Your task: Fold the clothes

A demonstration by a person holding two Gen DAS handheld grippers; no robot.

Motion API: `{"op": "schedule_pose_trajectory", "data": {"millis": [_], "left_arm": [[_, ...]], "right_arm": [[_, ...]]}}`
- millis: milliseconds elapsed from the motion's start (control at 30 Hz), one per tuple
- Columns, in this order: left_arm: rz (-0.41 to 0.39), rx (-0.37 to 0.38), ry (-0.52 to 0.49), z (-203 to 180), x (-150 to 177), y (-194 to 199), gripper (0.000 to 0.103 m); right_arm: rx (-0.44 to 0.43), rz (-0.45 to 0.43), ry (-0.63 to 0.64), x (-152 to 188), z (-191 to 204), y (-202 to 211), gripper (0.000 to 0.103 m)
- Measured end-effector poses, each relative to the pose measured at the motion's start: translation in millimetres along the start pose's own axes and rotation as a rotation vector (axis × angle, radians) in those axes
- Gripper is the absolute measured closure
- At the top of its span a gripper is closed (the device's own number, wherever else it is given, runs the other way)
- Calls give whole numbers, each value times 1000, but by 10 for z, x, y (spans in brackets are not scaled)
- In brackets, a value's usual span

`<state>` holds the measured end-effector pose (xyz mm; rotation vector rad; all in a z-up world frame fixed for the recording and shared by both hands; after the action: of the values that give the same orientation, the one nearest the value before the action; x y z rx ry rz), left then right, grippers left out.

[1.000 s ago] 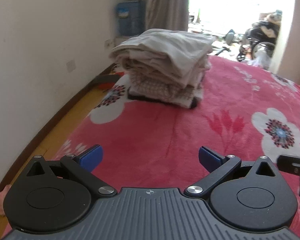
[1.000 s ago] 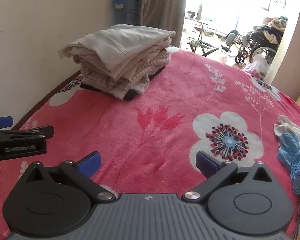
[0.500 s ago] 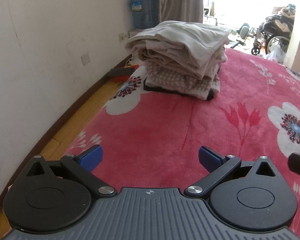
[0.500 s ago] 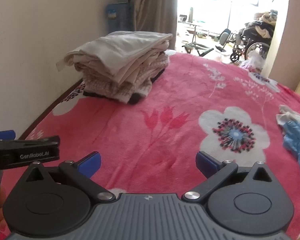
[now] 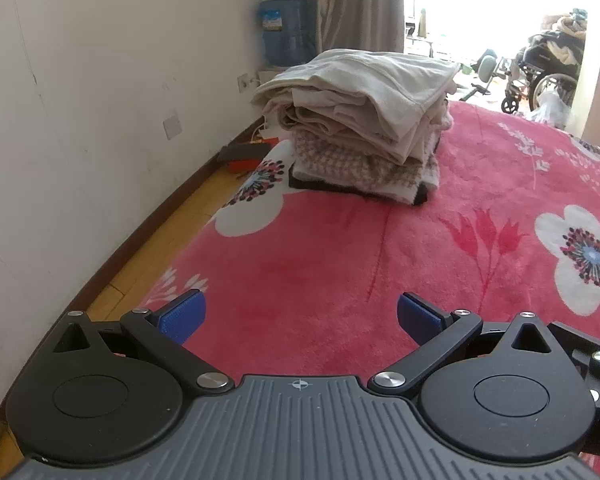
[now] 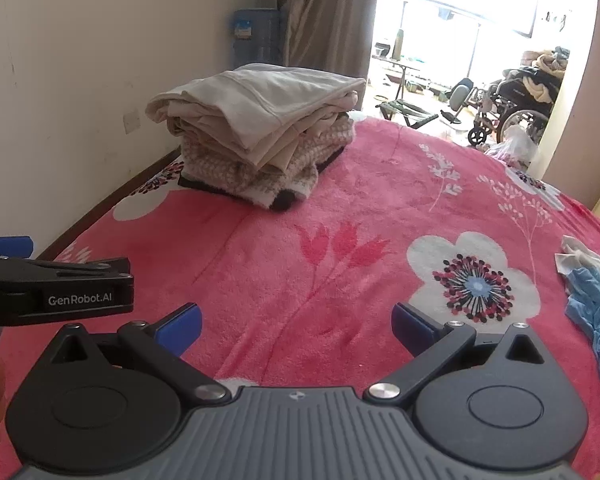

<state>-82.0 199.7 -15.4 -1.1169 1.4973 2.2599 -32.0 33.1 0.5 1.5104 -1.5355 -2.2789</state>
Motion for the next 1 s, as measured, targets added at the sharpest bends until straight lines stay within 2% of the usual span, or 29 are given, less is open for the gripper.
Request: {"op": "schedule_pose_trajectory", "data": {"millis": [1000], "left_arm": [[1,7,-5,-14,25,29,0]], "right_arm": [[24,19,0,43,6,-30,0]]}}
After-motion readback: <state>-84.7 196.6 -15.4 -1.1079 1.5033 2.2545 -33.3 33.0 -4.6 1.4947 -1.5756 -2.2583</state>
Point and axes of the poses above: each gripper's, at about its wrist camera, not at the fingertips, and y roughly against the way its jaws point, z to its left, x to its underside, the point moved 9 cm from there along -y, roughly the way its jaws point, and after that the axes turned 9 degrees about -y, right-handed, at the moved point
